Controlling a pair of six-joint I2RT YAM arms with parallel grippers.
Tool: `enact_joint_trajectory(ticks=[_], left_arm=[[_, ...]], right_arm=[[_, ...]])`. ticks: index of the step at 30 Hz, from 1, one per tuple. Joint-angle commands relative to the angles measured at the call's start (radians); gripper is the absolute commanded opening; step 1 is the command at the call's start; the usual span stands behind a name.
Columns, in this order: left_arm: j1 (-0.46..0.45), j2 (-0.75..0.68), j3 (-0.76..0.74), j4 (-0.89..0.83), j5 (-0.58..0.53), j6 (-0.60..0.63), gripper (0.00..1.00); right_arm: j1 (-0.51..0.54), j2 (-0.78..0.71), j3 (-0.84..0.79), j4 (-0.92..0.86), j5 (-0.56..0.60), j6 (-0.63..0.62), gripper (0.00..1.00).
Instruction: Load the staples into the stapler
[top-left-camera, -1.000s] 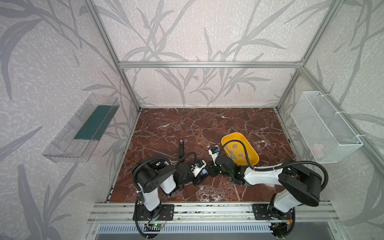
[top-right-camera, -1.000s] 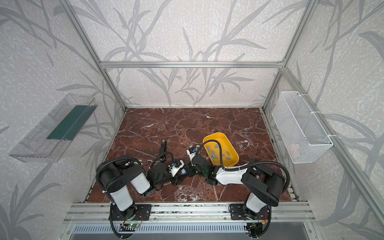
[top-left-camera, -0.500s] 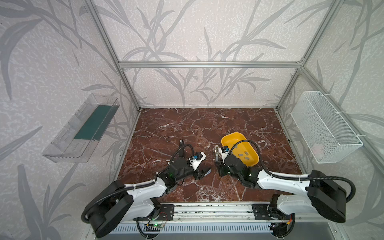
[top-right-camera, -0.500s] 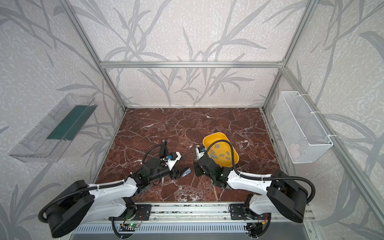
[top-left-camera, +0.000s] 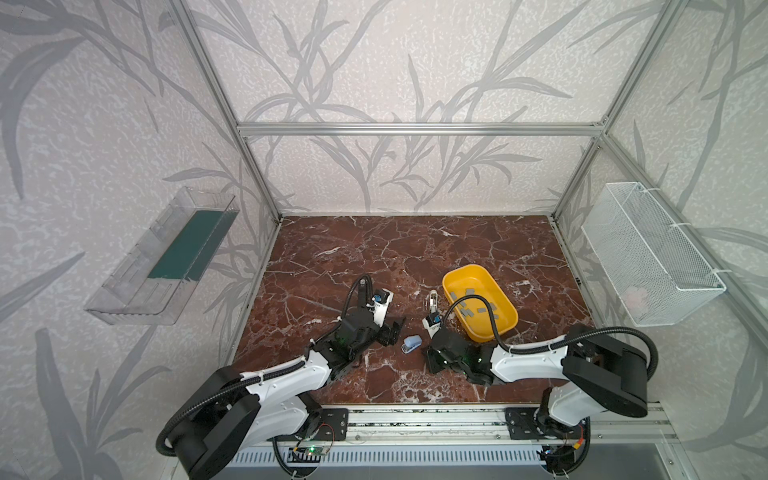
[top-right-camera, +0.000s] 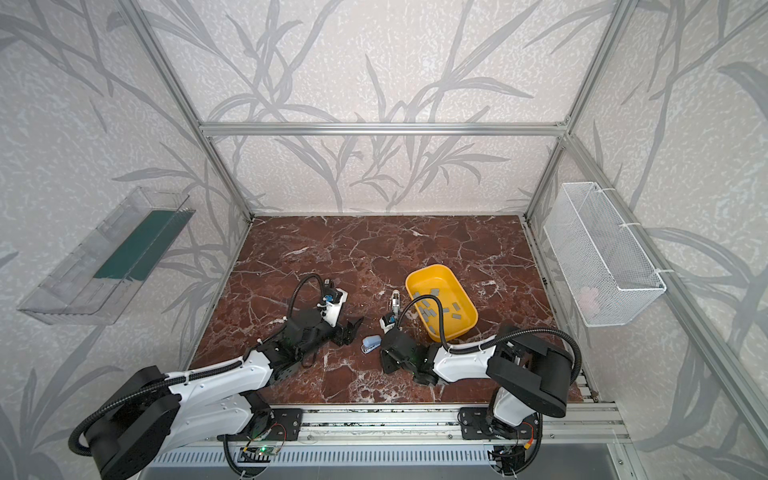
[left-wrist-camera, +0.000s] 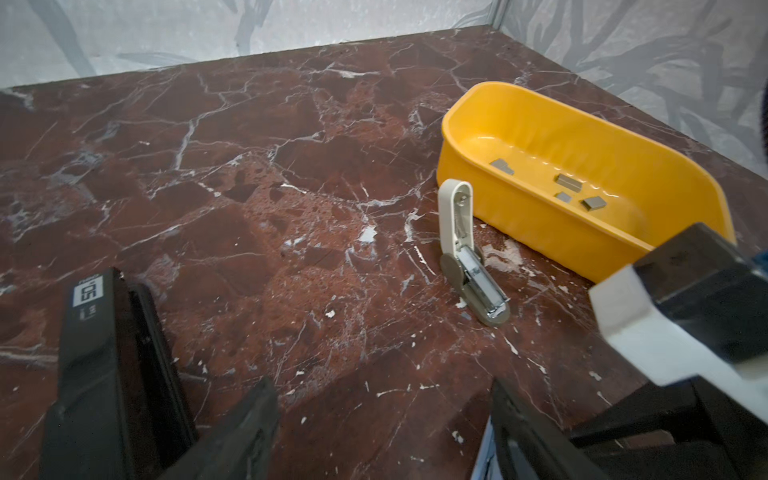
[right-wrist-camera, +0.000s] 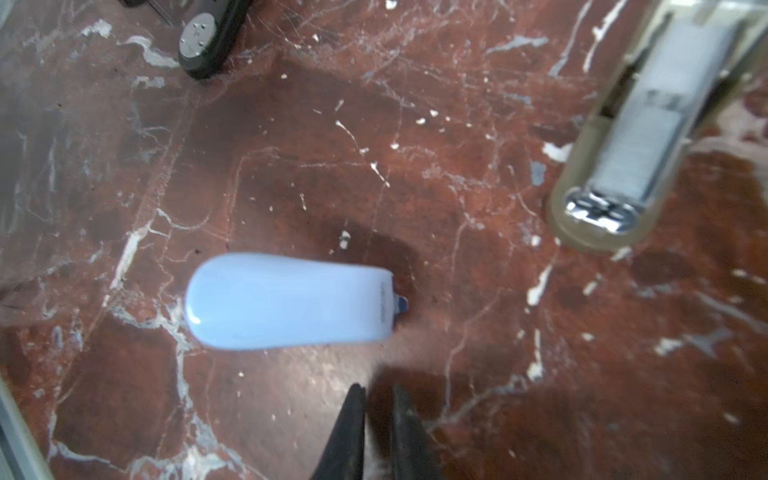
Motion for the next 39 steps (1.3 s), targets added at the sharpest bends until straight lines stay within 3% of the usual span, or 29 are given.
enact_joint_trajectory(ticks=[1,7,15,22,34,39], left_arm=[[0.018,-0.016,0.019,-0.019,-0.045,-0.060,0.81],[0.031,-0.073,-0.021,-0.048,-0.020,-0.059,0.91],[0.033,-0.070,-0.069,0.005,-0.037,-0.068,0.79],[0.037,0.026,-0.049,0.051,-0.012,-0.072,0.48],[0.039,0.026,-0.084,0.069,0.003,-0.084,0.42],[0.041,0.045,-0.098,0.090,-0.063,-0.118,0.40]], right_arm=[[0.007,0.048,0.031,0.057,0.007,0.011,0.16],[-0.011,0.145,0.095,0.098,0.024,-0.015,0.15],[-0.062,0.221,0.132,0.117,0.021,-0.067,0.15],[-0.135,0.268,0.182,0.155,-0.052,-0.139,0.15],[-0.137,0.349,0.287,0.182,-0.130,-0.120,0.16],[-0.145,0.344,0.321,0.129,-0.106,-0.146,0.20]])
